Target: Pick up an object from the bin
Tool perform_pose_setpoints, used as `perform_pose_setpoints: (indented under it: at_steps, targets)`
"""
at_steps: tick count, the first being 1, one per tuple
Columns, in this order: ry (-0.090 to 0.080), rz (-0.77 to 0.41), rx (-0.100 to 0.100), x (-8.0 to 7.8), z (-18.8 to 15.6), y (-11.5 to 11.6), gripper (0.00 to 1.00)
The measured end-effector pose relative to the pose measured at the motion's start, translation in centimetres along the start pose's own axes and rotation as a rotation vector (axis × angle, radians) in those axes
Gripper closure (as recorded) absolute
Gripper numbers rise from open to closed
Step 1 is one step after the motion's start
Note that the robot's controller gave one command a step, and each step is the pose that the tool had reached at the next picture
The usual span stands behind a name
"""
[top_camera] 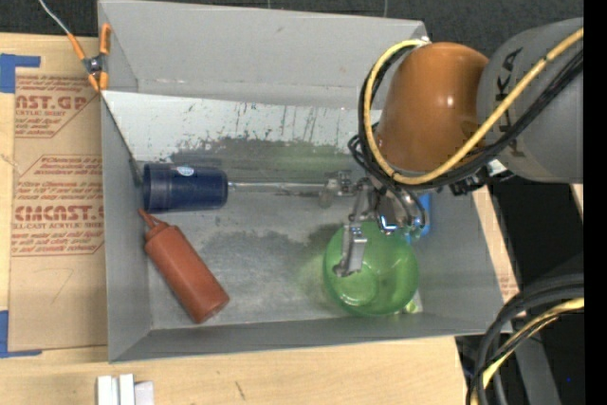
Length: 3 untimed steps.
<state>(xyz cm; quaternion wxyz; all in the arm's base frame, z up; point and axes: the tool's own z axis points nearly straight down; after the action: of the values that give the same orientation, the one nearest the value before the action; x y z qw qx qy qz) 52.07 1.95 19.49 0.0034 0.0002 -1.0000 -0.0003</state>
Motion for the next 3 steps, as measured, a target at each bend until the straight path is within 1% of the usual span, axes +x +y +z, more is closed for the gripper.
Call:
perform_pose_setpoints:
  at_steps: [1, 2, 3]
  targets:
    - [-0.008, 0.001, 0.000, -0.2, -0.4, 0.0, 0.00]
    - [-0.006, -0.134, 0.000, 0.5, 5.8, -4.0, 0.00]
    - [-0.022, -0.366, 0.002, 0.0, 11.7, -3.3, 1.00]
